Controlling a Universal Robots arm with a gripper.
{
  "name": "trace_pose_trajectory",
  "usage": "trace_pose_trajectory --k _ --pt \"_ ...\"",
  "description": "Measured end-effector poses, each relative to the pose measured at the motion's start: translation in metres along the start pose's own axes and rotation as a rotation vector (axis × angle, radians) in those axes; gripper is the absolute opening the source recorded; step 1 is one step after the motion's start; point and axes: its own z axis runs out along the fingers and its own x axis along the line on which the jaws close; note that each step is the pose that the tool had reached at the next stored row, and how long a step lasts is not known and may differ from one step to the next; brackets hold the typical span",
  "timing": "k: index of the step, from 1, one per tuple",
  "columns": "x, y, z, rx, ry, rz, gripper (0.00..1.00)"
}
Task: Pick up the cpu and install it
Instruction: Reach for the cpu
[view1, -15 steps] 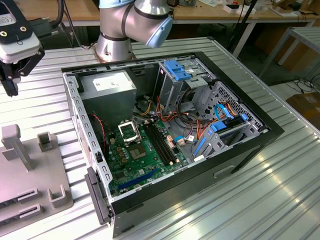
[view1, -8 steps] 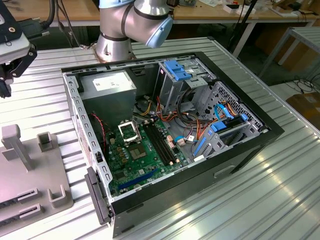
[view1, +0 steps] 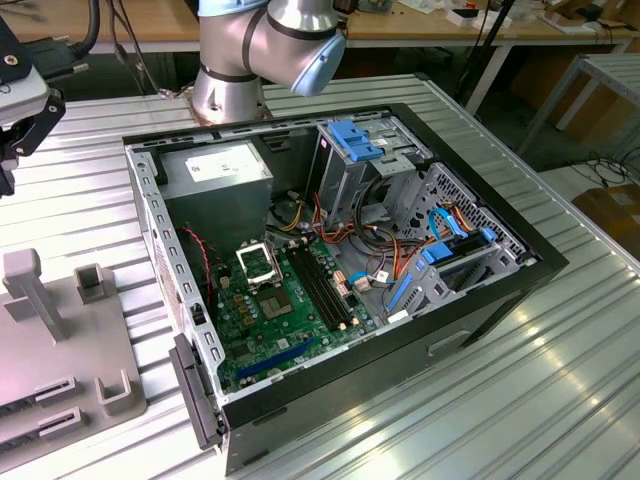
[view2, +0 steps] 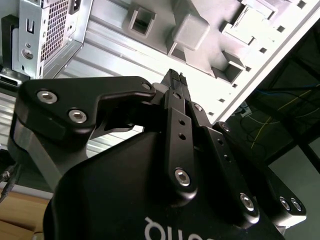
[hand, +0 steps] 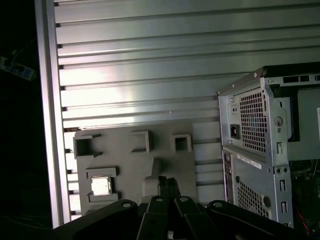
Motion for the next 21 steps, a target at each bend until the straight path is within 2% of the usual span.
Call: trace_pose_trajectory --k 8,19,20,21 --pt "0.0038 -0.0003 0.0001 0.0001 0.0006 0.000 0.11" --pt "0.0044 -0.0003 0.0001 0.0000 0.0005 0.000 0.11" --pt "0.0067 -0.0004 0.0001 0.0000 0.0006 0.001 0.11" --pt "0.0125 -0.0010 0.0005 -0.0001 0.0005 0.000 0.11"
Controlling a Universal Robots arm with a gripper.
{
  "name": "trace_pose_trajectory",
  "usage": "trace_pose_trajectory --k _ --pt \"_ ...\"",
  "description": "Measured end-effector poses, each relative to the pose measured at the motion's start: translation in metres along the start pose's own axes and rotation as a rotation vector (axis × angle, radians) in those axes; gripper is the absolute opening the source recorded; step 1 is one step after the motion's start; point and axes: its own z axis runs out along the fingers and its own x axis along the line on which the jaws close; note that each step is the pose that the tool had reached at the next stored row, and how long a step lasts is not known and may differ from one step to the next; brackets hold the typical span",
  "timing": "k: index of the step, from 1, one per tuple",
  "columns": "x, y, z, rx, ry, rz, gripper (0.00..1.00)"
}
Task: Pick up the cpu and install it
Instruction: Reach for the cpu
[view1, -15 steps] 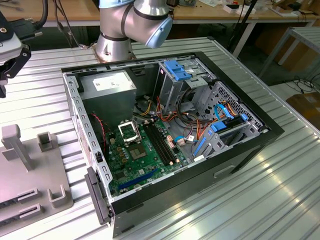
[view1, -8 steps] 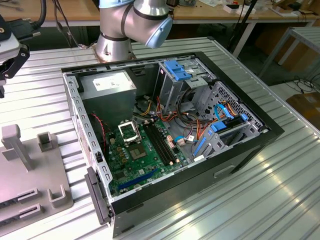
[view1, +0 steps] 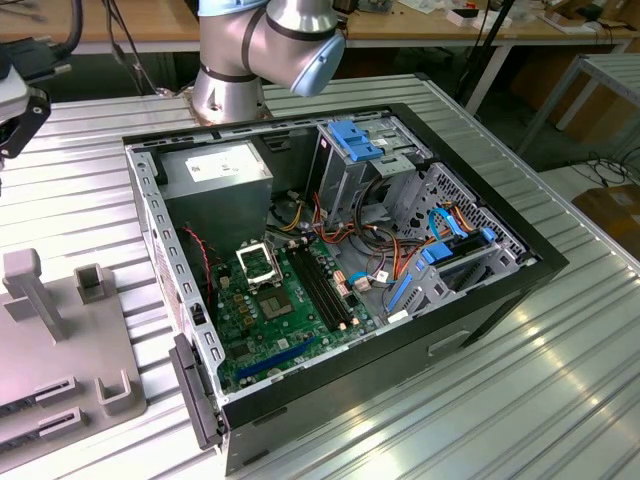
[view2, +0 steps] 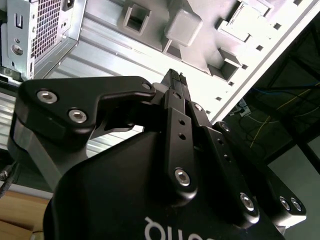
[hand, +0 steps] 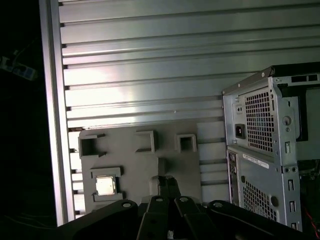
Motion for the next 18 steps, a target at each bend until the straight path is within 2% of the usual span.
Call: trace_pose_trajectory --k 5,10,14,18 --pt "0.0236 -0.0022 0.0033 0.0001 0.0002 0.000 0.11" --pt "0.0424 -0.0075 0.0131 0.0000 0.0001 0.000 0.11" --pt "0.0544 -0.0102 0.0187 -0.0002 -0.0003 0.000 0.11" --pt "0.0630 -0.0111 0.0204 -0.0005 -0.0025 -0.001 0.11"
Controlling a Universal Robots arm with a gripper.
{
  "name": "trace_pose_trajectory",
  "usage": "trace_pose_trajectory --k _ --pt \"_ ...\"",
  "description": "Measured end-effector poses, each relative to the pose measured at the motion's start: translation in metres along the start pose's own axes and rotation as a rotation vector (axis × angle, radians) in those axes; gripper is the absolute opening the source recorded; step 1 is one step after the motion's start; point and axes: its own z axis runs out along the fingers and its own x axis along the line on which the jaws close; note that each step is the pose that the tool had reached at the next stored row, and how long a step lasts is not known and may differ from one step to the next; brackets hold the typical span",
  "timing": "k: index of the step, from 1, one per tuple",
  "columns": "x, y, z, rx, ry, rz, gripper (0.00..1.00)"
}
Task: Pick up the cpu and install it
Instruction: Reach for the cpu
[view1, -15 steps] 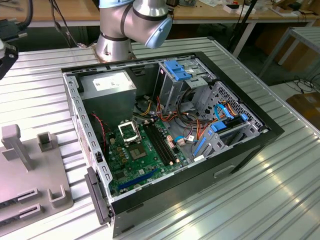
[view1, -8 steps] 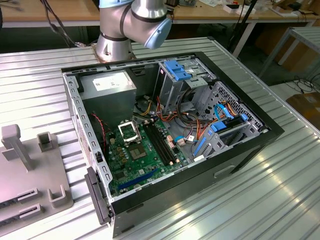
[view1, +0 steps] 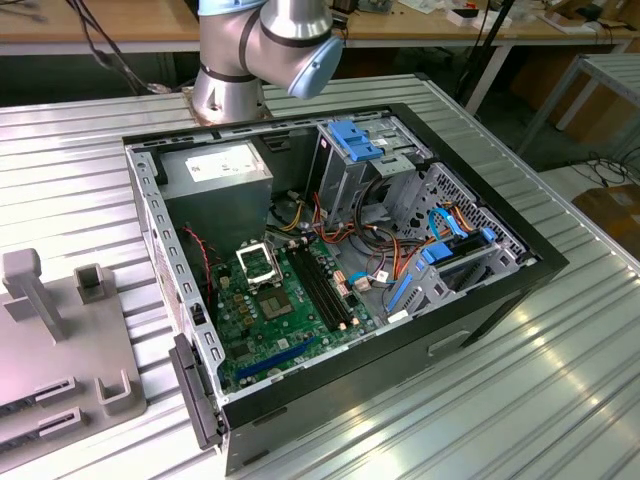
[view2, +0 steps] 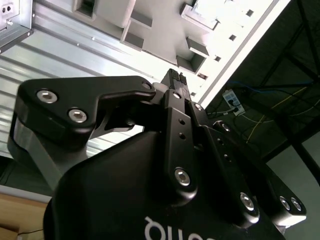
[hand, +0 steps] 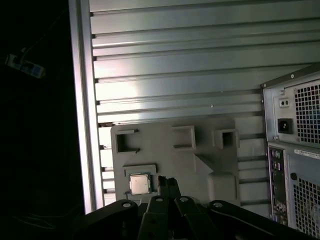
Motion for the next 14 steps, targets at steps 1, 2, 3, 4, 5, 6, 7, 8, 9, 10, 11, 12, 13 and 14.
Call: trace_pose_trajectory --k 1,2,3,4,5,6,7,8,9,10,11,12,13,14 --pt "0.0005 -0.0001 0.0000 0.0000 -0.0001 0.000 0.11" --pt "0.0005 -0.0001 0.0000 0.0000 -0.0001 0.000 0.11" --pt "0.0005 -0.0001 0.0000 0.0000 -0.0002 0.000 0.11" --pt "0.0006 -0.0001 0.0000 0.0000 -0.0002 0.000 0.11" --pt "0.0006 -0.0001 0.0000 0.0000 -0.0002 0.000 0.11" --pt "0.0007 -0.0001 0.0000 0.0000 -0.0002 0.000 0.11" --pt "0.0007 -0.0001 0.0000 0.0000 -0.0002 0.000 0.11" --pt "0.0007 -0.0001 0.0001 0.0000 -0.0002 0.000 0.11" --pt "0.0008 -0.0001 0.0000 0.0000 -0.0002 0.000 0.11" --pt "0.0011 -0.0001 0.0000 0.0000 -0.0002 0.000 0.11" --pt "0.0015 -0.0002 0.0001 0.0000 -0.0004 0.000 0.11" --pt "0.0020 -0.0002 0.0002 -0.0001 -0.0005 0.000 0.11" --pt "0.0031 -0.0003 0.0002 0.0000 -0.0004 0.000 0.11" --pt "0.0048 -0.0005 0.0004 0.0000 -0.0004 -0.001 0.11"
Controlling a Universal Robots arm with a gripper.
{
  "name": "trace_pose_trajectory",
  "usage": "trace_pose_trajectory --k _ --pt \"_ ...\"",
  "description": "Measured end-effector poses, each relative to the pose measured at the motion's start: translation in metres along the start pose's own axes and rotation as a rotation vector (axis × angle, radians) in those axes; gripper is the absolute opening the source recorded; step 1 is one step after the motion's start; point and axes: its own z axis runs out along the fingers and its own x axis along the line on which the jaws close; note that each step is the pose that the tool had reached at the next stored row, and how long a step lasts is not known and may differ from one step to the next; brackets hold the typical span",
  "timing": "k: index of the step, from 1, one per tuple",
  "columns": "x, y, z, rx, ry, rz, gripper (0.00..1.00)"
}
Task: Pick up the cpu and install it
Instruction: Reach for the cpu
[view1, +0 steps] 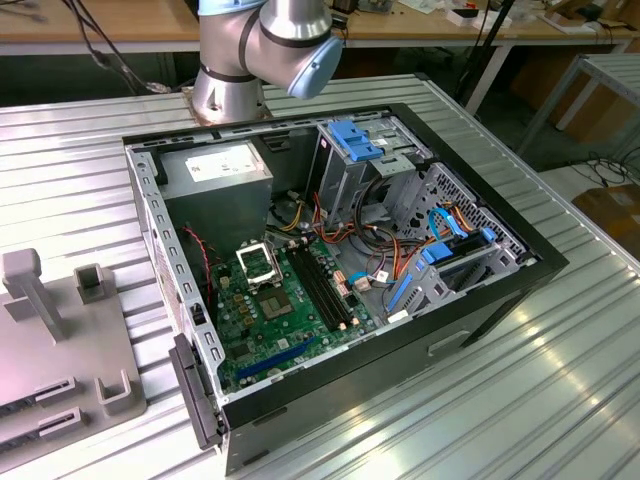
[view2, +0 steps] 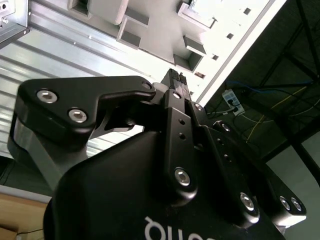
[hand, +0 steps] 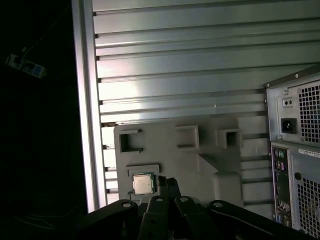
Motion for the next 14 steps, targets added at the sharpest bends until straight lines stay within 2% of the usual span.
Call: trace_pose_trajectory --k 3,4,6,7,8,11,12,14 --pt "0.0067 -0.0007 0.0011 0.0000 -0.0001 -0.002 0.11" --pt "0.0093 -0.0010 0.0017 0.0000 0.0000 -0.003 0.17" --pt "0.0142 -0.0019 0.0034 0.0001 0.0002 -0.004 0.18" --pt "0.0172 -0.0036 0.0053 0.0001 0.0001 -0.004 0.18" --pt "0.0189 -0.0055 0.0069 0.0000 0.0000 -0.004 0.25" --pt "0.0230 -0.0130 0.0127 0.0001 0.0002 -0.005 0.25" --pt "0.0248 -0.0149 0.0146 0.0001 0.0002 -0.005 0.32" --pt "0.0292 -0.0177 0.0182 0.0001 0.0002 -0.005 0.32"
